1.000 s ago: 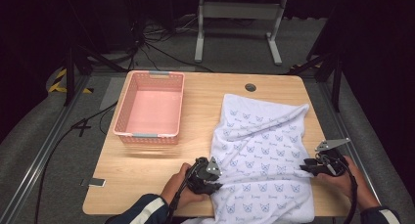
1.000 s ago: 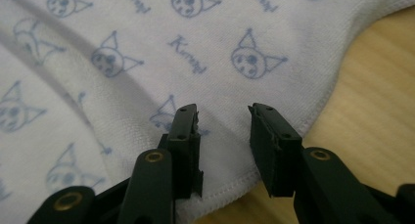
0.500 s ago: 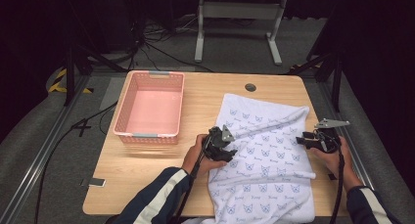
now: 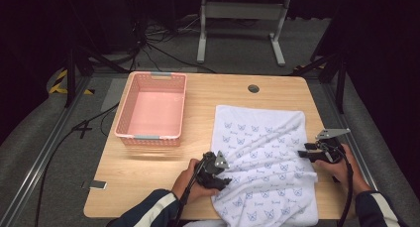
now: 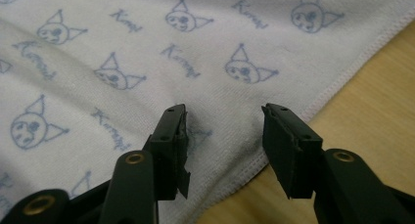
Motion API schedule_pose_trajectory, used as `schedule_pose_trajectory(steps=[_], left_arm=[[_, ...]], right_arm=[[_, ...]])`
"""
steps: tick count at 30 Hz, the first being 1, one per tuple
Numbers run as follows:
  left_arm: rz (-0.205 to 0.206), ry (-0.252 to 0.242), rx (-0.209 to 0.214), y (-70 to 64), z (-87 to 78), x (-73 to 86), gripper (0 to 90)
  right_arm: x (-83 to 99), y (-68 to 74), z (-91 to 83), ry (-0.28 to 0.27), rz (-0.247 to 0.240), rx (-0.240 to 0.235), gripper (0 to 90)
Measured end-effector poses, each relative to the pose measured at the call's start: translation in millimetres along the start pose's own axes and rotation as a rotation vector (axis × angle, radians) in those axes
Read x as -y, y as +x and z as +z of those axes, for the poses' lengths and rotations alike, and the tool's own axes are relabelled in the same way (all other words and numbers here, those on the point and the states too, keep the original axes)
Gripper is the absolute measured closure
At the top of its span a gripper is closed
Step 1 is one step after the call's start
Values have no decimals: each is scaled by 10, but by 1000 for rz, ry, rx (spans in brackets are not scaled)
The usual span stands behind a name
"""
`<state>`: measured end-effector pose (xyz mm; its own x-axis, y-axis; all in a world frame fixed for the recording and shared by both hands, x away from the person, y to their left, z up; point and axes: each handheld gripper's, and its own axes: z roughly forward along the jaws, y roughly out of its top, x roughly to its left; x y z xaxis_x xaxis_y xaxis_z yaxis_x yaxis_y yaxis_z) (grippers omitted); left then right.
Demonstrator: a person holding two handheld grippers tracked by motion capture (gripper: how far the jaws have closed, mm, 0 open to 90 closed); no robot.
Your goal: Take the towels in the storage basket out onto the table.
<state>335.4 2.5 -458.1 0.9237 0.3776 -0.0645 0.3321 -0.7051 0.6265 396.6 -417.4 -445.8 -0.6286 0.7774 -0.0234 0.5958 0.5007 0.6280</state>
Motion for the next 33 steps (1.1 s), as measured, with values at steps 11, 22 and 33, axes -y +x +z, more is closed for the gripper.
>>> schedule_pose_trajectory(steps=[11,22,33], left_arm=[[-85,-134,-76,187,-99,-200,327],[-211,-156,-308,1036,269,-686,248],[-349,-107,-390,1514,471,-611,221]], right_arm=[[-2,168,-129,20,-44,-21,511],[-563,-382,307,-95,52,127,411],[-682,-625,572,-58,132,179,375]])
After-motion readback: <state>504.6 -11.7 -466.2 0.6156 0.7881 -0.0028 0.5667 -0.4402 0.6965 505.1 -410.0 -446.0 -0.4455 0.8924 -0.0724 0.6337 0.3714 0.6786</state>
